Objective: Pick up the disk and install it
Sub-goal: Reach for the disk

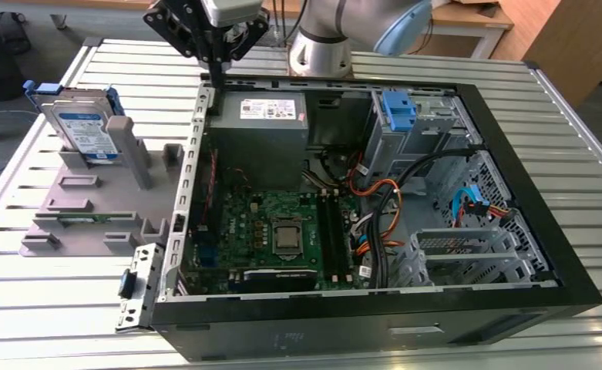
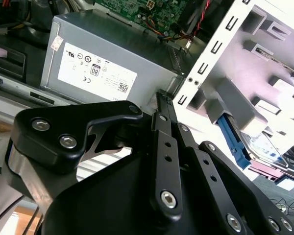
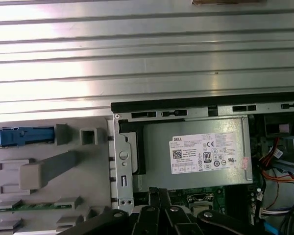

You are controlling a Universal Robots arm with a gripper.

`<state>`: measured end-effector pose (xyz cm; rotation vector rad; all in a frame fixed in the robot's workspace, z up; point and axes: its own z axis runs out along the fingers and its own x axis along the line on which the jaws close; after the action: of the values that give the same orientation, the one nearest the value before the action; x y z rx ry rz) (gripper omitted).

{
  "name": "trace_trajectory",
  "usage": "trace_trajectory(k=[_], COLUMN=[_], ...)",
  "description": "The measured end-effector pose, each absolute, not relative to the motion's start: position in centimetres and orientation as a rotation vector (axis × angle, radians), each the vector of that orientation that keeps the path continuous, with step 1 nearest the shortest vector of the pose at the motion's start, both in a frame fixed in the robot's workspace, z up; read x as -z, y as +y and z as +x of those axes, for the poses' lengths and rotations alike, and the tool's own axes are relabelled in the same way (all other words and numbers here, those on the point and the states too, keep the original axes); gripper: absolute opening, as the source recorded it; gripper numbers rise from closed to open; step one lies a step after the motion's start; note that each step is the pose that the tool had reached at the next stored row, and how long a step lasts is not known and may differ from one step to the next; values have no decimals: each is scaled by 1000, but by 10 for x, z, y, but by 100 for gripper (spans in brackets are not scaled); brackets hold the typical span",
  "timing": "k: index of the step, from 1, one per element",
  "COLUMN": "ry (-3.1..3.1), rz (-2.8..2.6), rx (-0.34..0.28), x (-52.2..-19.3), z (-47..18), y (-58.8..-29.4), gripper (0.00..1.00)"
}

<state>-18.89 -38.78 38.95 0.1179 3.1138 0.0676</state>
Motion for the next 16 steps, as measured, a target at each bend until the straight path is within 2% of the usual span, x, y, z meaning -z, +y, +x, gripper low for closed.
trace_trajectory(k=[16], ry=[3112], rz=[118], rx=[-68], x=[-389], z=[-210], y=[-386], gripper=[11])
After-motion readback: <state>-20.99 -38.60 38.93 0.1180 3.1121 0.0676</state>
